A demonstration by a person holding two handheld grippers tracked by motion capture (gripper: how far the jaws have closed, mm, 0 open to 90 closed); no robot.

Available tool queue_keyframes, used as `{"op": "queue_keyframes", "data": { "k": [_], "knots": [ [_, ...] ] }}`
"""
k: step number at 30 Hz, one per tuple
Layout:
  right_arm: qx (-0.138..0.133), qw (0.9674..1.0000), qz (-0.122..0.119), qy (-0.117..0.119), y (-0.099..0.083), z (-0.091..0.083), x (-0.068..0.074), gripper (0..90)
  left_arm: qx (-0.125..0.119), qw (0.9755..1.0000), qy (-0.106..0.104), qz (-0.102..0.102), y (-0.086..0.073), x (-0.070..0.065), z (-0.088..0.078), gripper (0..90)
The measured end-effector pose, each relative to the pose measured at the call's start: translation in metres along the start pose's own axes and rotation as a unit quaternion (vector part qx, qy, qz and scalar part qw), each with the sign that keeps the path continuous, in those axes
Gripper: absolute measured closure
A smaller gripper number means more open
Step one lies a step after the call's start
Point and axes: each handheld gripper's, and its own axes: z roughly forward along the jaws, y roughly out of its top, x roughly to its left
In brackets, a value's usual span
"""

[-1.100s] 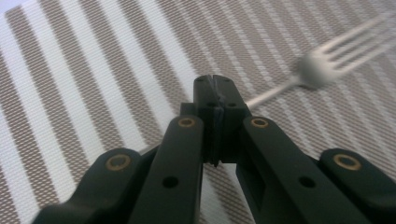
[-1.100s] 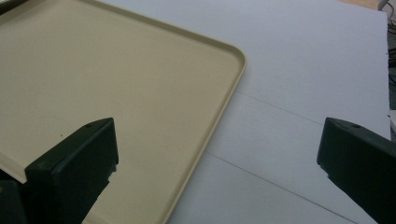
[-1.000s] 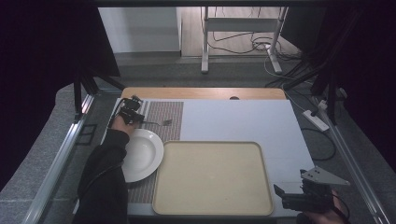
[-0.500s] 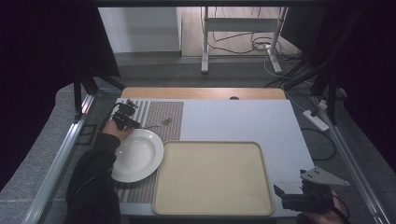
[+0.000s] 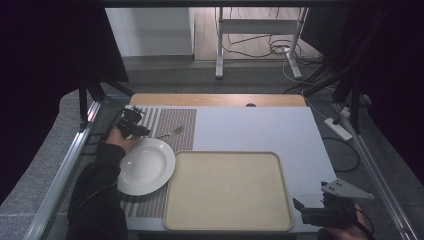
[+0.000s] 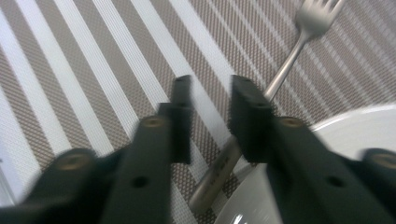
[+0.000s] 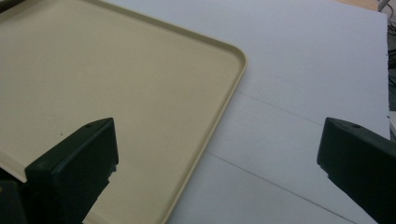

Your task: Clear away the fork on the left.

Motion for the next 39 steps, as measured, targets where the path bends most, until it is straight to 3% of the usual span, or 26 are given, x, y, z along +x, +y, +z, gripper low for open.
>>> {"op": "queue_keyframes", "data": {
  "k": [6,13,19,21,24,27,34,39],
  "knots": [
    [0.000,1.0000,-0.002,-0.001,0.000,0.000,0.000,0.0,-0.012,0.9998,-0.014,-0.002,0.006,-0.005,0.000,36.5],
    [0.000,1.0000,-0.003,0.000,0.000,0.000,0.000,0.0,0.016,0.9992,-0.035,-0.004,0.014,-0.012,0.015,3.3],
    [0.001,1.0000,-0.003,0.000,0.000,0.000,0.001,0.0,0.038,0.9989,-0.026,-0.003,0.018,-0.016,0.029,0.3],
    [0.001,1.0000,-0.003,0.000,0.000,0.000,0.000,0.0,0.043,0.9990,-0.010,0.003,0.019,-0.016,0.032,4.1],
    [0.001,1.0000,-0.003,0.000,0.000,0.000,0.000,0.0,0.049,0.9987,0.001,0.016,0.019,-0.016,0.035,17.1],
    [0.001,1.0000,-0.003,0.000,0.000,0.000,0.001,0.0,0.042,0.9986,-0.017,0.025,0.019,-0.013,0.034,30.5],
    [0.001,1.0000,-0.003,0.000,0.000,0.000,0.001,0.0,0.024,0.9980,-0.025,0.053,0.015,-0.009,0.031,79.9],
    [0.001,1.0000,-0.002,0.000,0.000,0.000,0.000,0.0,0.028,0.9975,-0.030,0.057,0.016,-0.007,0.031,85.1]
  ]
}}
